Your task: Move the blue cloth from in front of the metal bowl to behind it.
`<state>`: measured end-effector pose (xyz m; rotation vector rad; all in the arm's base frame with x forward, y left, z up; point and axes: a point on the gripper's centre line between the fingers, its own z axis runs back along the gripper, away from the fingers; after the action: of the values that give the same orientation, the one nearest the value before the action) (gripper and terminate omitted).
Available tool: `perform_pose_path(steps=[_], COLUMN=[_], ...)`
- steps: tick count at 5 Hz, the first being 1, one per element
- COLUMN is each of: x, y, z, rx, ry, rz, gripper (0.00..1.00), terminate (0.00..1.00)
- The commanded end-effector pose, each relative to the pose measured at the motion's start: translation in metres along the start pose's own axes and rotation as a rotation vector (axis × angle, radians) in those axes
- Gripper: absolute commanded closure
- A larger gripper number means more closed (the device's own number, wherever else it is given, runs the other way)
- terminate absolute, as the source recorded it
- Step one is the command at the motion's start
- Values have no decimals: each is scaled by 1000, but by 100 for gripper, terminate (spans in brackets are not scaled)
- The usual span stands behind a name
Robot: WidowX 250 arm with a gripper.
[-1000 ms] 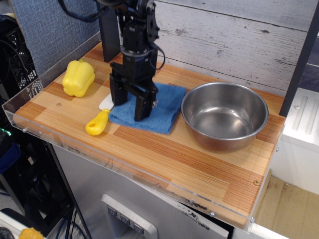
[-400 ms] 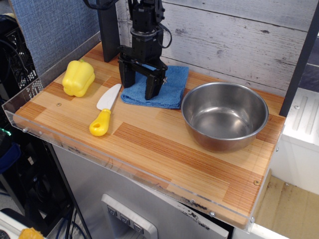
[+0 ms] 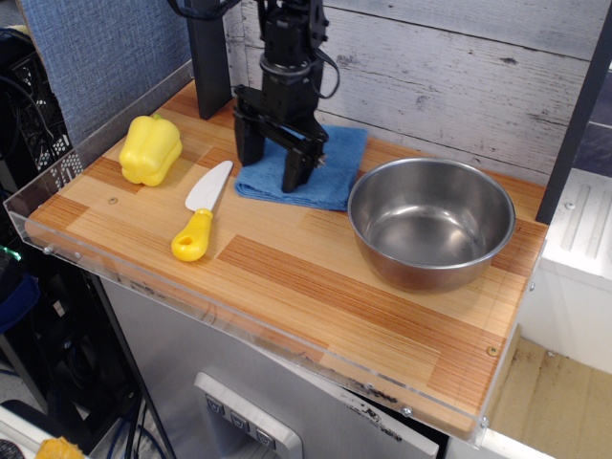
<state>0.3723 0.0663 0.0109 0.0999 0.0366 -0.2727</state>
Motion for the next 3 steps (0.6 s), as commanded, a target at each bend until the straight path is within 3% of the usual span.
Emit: perform_pose_path(steps=[1, 2, 3], x=[14, 17, 16], y=[9, 22, 29], z=[83, 95, 107], rx=[35, 35, 42], ry=[-248, -281, -275], rz=[21, 59, 78], gripper=[0, 0, 0], terminate=[0, 0, 0])
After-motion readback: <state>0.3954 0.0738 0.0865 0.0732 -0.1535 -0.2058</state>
